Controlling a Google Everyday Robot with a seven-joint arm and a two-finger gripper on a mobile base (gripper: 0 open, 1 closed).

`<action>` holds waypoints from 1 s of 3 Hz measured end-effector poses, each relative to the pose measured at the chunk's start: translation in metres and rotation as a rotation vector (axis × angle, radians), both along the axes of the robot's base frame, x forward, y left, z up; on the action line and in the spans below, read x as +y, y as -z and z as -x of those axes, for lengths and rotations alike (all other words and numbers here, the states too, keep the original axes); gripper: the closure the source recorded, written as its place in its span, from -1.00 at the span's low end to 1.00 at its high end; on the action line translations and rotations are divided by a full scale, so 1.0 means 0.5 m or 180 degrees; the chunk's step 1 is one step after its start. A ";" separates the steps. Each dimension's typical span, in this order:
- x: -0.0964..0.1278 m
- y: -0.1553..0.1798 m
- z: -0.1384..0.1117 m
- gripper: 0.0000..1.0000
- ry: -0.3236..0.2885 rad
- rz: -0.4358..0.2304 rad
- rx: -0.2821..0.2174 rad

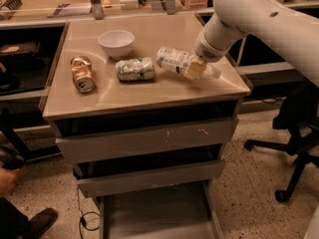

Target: Pick blue plastic bottle from bottom drawer and place on counter

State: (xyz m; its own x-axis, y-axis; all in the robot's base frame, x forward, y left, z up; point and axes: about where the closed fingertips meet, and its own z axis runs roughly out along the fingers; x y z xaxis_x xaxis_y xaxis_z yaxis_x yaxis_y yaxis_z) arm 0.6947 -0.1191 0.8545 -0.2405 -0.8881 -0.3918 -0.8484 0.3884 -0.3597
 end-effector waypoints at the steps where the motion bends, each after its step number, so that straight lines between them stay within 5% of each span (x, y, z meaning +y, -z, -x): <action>1: -0.009 0.015 -0.015 1.00 0.0071 0.0003 0.0047; 3: -0.008 0.015 -0.015 0.16 0.0071 0.0003 0.0047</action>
Offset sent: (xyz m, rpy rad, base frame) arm 0.0066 -0.0039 -0.0069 -0.0009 0.0133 -0.0203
